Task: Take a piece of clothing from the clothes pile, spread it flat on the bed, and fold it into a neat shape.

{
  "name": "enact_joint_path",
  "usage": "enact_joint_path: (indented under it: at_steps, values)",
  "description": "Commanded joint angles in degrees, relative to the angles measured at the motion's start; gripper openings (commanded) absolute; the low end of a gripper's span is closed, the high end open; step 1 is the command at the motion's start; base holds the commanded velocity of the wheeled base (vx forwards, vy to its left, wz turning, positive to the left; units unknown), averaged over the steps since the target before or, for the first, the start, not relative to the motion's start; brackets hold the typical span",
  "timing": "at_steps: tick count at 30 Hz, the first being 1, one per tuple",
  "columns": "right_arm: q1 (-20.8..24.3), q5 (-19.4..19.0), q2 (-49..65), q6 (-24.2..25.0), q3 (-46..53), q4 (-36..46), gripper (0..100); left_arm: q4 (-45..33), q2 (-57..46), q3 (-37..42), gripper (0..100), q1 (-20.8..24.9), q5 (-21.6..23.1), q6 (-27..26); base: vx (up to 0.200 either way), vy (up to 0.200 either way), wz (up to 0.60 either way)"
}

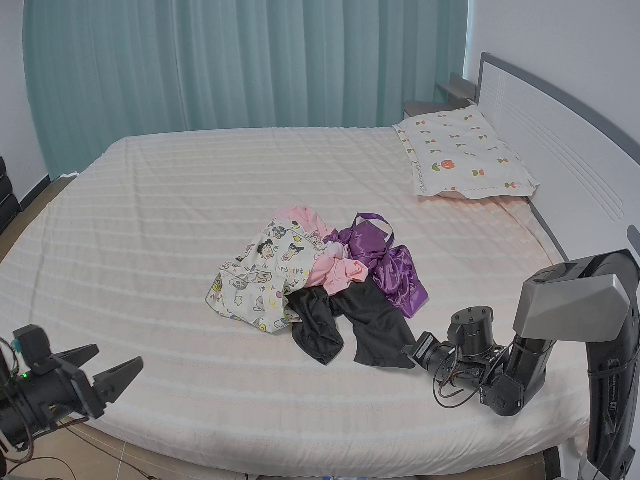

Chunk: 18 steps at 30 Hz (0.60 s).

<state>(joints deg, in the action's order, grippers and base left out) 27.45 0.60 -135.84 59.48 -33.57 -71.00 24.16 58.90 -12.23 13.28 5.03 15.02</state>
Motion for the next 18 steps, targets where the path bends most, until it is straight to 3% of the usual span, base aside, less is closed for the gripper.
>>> enact_joint_path:
  at_steps: [1,11,18]
  values:
    - [0.1,0.0,-0.3,0.2,0.2,-0.5,0,22.9,51.8,-11.2,100,16.0,-9.2,18.9,0.0,0.0,0.0]
    - [0.1,0.0,-0.3,0.1,0.2,-0.5,0,21.8,70.0,-27.3,100,20.7,-9.8,26.7,0.0,0.0,0.0]
    - [0.2,0.1,-0.4,0.1,0.2,-0.5,0,18.0,79.2,-39.5,100,21.3,-10.9,27.8,0.0,0.0,0.0]
